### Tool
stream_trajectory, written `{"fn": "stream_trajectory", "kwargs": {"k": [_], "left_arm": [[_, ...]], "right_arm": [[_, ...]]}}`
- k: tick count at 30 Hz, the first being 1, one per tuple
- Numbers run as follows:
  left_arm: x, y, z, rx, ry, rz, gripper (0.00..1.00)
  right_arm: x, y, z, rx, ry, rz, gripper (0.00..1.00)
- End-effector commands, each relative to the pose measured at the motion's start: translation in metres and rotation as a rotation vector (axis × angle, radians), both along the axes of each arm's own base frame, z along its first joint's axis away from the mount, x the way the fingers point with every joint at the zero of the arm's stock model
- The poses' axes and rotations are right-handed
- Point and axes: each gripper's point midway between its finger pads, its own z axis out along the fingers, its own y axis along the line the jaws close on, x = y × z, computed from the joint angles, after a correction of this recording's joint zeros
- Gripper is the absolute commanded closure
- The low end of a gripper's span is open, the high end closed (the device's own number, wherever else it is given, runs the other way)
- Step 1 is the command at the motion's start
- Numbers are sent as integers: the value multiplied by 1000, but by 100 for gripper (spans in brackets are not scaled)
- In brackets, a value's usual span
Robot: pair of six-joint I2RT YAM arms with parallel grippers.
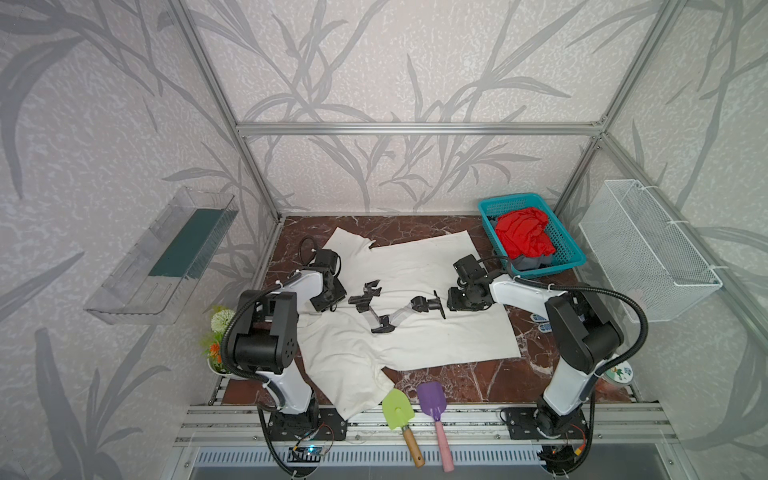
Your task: Fold and stack the t-shirts
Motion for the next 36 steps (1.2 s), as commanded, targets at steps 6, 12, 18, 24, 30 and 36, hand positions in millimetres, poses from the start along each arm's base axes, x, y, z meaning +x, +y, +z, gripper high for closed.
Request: {"fn": "stream_trajectory", "kwargs": {"k": [6,12,18,24,30,36], "left_arm": [[-23,12,35,38,-44,1,55],[25,7,85,60,-124,-105,52],[71,8,104,100,-156,-175,48],[142,5,96,93,-160,-214,45],[202,11,65,121,-76,-234,46],[234,19,49,125,-61,-218,48]], "right_arm": [[-70,-5,0,-43,142,46,50],[-40,-6,69,-65,-23,63,50],[-16,-4,105,-54,-113,85,48],[-4,-1,115,-3,-159,87,35],[28,-5,128,70,-248,57,9],[78,-22,132,70,-278,14,1]]}}
